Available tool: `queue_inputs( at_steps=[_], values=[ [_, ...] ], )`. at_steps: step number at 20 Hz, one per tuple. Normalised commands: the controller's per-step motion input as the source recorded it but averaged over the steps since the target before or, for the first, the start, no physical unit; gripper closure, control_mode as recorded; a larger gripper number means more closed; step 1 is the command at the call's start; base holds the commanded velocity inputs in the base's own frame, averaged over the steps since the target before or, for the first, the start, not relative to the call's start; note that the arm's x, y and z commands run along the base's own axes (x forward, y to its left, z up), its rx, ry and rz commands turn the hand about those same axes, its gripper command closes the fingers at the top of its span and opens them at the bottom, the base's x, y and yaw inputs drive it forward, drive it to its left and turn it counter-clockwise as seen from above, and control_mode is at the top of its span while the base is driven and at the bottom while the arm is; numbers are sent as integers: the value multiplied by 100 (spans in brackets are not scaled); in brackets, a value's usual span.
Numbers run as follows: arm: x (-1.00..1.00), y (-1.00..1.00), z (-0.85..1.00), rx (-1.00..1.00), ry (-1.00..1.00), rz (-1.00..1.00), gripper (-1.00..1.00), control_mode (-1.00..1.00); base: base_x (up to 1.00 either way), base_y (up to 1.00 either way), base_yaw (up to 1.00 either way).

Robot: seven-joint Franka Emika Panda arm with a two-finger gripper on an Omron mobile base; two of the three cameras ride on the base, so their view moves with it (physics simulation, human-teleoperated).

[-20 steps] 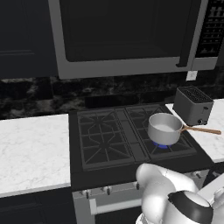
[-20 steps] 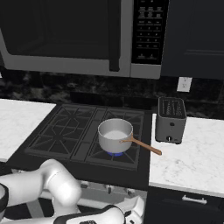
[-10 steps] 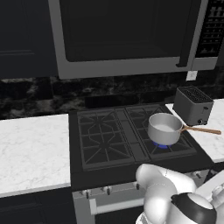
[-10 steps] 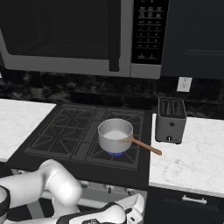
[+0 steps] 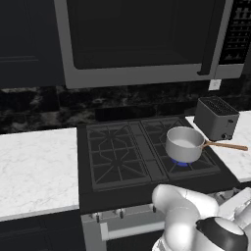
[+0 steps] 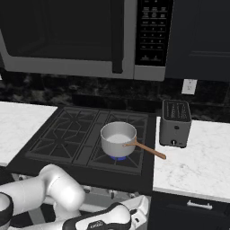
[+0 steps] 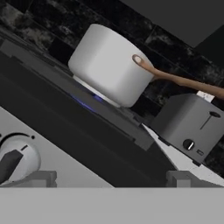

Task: Turn off the front right burner of the stove.

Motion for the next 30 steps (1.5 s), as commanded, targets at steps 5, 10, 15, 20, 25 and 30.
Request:
queue_inputs(
  at_steps=[5, 10, 15, 20, 25, 30],
  values=[
    [0, -8, -27, 9, 0, 2, -100, -100, 0, 0, 0],
    [0, -8, -19, 8, 0, 2, -100, -100, 0, 0, 0],
    [2, -28, -13, 1, -2, 2, -100, -100, 0, 0, 0],
    [1, -16, -15, 1, -5, 4, -100, -100, 0, 0, 0],
    [1, 0, -21, 4, -4, 2, -100, -100, 0, 0, 0],
    [9, 0, -4, 6, -2, 0, -100, -100, 0, 0, 0]
  ],
)
